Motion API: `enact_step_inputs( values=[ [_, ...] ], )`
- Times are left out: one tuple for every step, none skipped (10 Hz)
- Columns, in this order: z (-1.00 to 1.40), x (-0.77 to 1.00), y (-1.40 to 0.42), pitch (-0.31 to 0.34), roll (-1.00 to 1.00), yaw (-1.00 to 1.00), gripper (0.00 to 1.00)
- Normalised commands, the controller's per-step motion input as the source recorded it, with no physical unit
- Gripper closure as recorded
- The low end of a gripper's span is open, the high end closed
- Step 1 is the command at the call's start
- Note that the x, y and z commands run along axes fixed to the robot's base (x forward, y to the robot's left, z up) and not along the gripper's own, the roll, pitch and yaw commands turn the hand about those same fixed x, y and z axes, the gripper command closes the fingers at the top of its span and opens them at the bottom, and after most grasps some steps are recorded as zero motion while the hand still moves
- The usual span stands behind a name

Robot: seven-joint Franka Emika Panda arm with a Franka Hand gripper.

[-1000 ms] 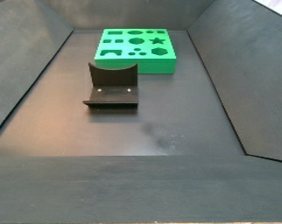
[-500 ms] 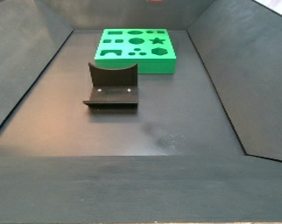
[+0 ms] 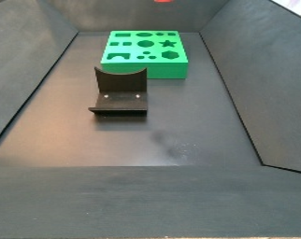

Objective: Pick up the oval object. Move up. Move to above the board. Insert the oval object.
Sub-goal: Insert the oval object.

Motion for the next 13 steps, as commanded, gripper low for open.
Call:
enact_step_inputs(
  values=[
    [-0.11,0.72,0.0,0.099,-0.31,-0.04,1.0],
    [-0.17,0.71,0.0,0.123,-0.17,0.0,1.0],
    [-0.25,0.69,0.0,0.103,-0.11,0.01,1.0],
    [-0.4,0.59,-0.08,0.043,0.01,0.29,1.0],
    [-0.42,0.54,-0.11,0.016,0.02,0.35,1.0],
    [-0.35,0.55,-0.14,0.026,0.03,0.37,1.0],
    [-0.28,0.42,-0.12,0.024,0.03,0.35,1.0],
    [-0.23,0.35,-0.06,0.004,0.01,0.32,1.0],
    [-0.08,0.13,-0.06,0.0,0.0,0.0,1.0],
    [-0.02,0.0,-0.03,-0.01,0.0,-0.01,1.0],
    [-0.05,0.0,-0.1,-0.021,0.0,0.0,1.0],
    [-0.28,0.1,0.0,0.0,0.1,0.04,1.0],
    [-0.39,0.14,0.0,0.0,0.13,0.1,1.0]
  ],
)
